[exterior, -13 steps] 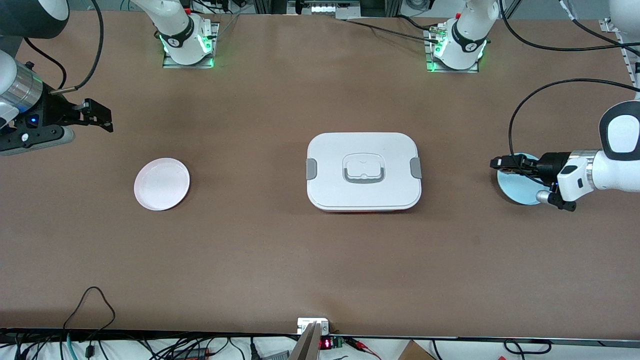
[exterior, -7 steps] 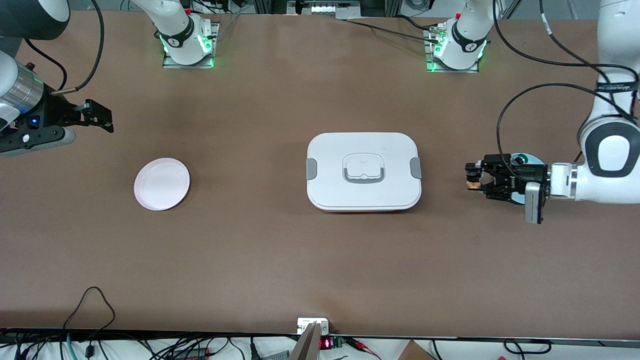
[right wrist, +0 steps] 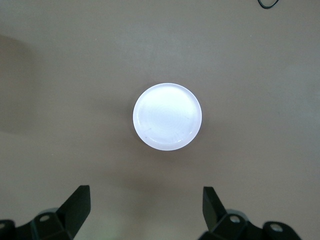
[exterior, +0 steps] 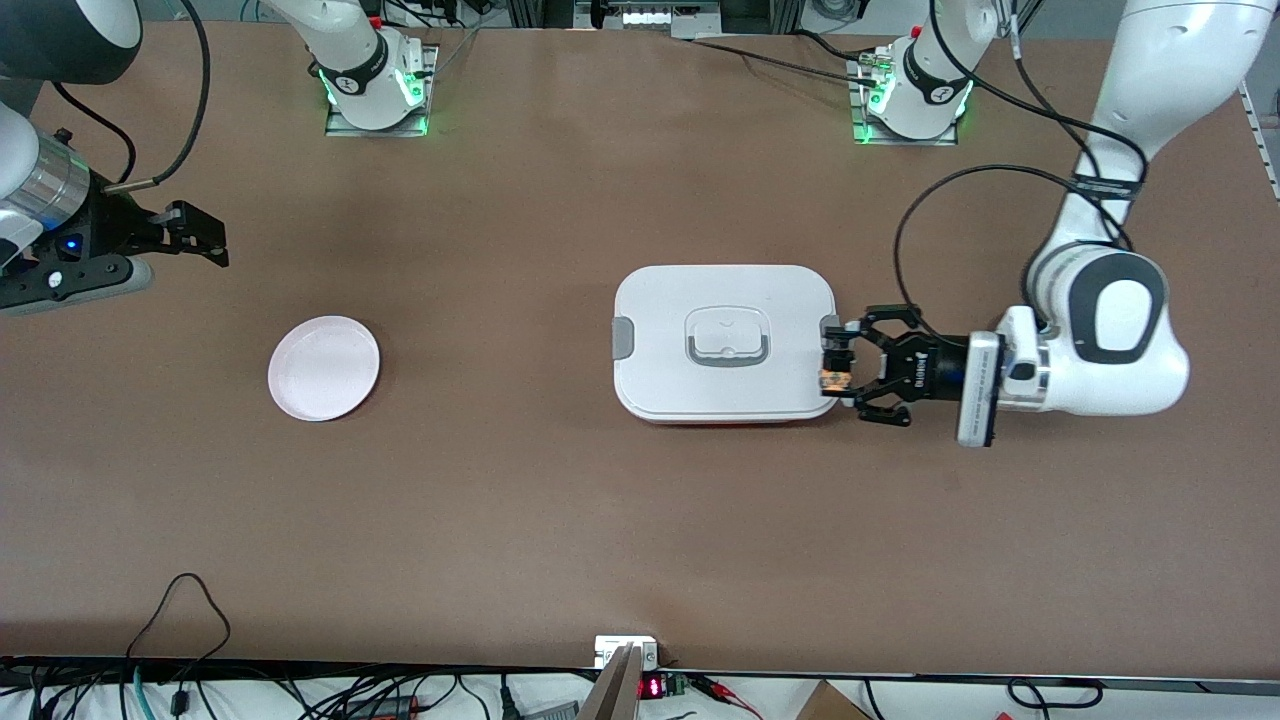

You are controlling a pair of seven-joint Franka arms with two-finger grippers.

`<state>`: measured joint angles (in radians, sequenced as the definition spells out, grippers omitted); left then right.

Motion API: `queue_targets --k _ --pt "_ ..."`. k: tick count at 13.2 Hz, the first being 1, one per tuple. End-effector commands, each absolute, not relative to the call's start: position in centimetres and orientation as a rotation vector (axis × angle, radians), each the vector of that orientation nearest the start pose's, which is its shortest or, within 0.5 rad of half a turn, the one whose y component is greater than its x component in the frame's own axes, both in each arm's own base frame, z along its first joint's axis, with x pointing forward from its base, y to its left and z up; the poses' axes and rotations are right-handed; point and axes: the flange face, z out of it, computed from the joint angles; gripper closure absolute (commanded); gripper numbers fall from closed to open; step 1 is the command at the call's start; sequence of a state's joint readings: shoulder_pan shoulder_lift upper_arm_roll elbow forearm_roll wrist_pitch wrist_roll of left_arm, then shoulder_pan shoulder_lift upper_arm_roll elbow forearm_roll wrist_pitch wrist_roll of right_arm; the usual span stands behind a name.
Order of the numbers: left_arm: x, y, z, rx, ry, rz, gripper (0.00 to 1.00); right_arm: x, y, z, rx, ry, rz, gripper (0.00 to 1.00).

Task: Transfer orange switch to right arm and place
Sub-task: 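Lift the orange switch and carry it over the white box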

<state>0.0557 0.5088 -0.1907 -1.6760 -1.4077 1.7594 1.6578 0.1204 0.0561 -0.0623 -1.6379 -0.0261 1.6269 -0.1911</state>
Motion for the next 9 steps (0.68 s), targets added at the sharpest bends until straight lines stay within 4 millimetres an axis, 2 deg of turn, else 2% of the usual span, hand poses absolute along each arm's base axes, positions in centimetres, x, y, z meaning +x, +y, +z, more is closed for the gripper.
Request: queue_targets --k 1,5,7,9 --pt "64.8 -22.0 36.2 1.408 -0.996 0.944 0.82 57.2 3.4 57.1 -3.144 -0.384 0.102 0.00" --pt "61.1 -31.3 34.6 1.349 -0.969 1.125 0.84 57.3 3.4 57.2 -3.142 -0.378 0.099 0.00" --pt "58.6 -35.1 33.6 1.306 -0.932 1.172 0.84 57.3 3.6 57.2 -3.144 -0.389 0.100 0.00" --pt "55.9 -37.8 32.5 1.334 -0.899 1.230 0.84 57.3 3.5 57.2 -3.143 -0.384 0.099 0.00"
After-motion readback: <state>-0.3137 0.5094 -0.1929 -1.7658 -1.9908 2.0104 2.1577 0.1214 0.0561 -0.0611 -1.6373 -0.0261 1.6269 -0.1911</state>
